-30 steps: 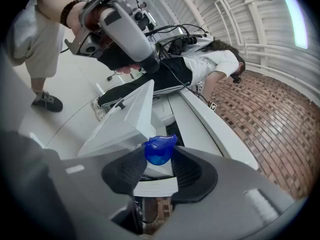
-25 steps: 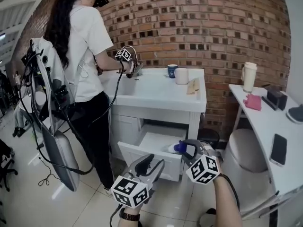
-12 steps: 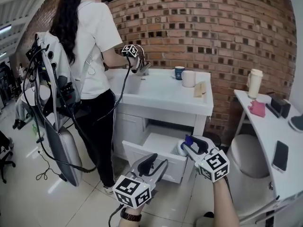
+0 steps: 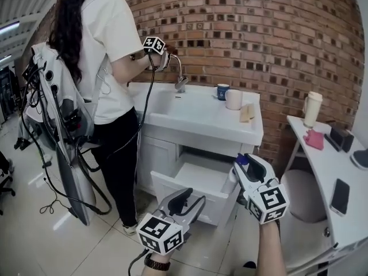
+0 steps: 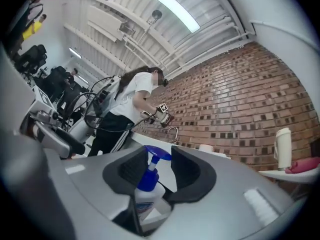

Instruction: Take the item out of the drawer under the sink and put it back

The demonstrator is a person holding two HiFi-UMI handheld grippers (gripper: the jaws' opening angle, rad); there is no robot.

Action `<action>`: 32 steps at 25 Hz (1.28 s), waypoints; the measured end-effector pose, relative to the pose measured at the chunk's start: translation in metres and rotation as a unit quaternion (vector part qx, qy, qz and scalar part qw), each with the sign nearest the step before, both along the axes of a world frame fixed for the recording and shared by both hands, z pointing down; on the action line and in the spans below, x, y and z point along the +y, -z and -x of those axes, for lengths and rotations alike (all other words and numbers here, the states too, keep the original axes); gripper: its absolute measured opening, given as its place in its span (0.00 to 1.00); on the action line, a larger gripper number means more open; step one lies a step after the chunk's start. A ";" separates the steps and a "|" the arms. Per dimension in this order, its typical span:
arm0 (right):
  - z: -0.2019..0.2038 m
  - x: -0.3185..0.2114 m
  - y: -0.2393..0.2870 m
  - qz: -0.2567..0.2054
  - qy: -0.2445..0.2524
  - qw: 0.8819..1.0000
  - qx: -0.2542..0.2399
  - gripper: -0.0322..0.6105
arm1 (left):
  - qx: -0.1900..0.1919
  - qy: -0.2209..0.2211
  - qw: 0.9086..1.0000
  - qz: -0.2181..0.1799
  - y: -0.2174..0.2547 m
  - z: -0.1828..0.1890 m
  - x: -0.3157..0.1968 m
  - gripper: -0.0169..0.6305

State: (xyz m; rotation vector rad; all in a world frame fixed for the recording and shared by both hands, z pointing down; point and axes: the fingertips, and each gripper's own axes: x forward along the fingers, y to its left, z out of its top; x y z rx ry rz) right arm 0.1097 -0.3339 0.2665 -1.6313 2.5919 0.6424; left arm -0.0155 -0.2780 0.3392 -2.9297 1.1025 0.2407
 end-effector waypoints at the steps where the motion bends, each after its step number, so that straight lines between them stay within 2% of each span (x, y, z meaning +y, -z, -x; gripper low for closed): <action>1: -0.002 0.003 0.006 -0.003 -0.004 1.000 -0.002 0.28 | 0.000 0.000 1.000 0.000 0.000 0.000 0.001 0.33; 5: -0.009 0.020 0.024 -0.018 -0.010 1.000 -0.012 0.28 | 0.002 0.001 1.000 0.001 -0.001 0.001 0.005 0.33; 10: -0.015 0.026 0.035 -0.027 -0.033 0.999 -0.002 0.28 | 0.002 -0.001 1.000 -0.002 0.000 0.000 0.002 0.33; 19: -0.038 0.031 0.037 -0.006 -0.056 0.998 -0.003 0.28 | 0.005 -0.002 1.000 -0.009 0.005 -0.005 0.001 0.32; 24: -0.040 0.033 0.033 -0.003 -0.052 0.999 0.006 0.28 | 0.021 -0.012 1.000 -0.009 0.010 -0.011 0.004 0.32; 32: -0.042 0.031 0.027 0.006 -0.051 0.999 0.009 0.28 | 0.022 -0.013 1.000 -0.003 0.007 -0.014 0.004 0.32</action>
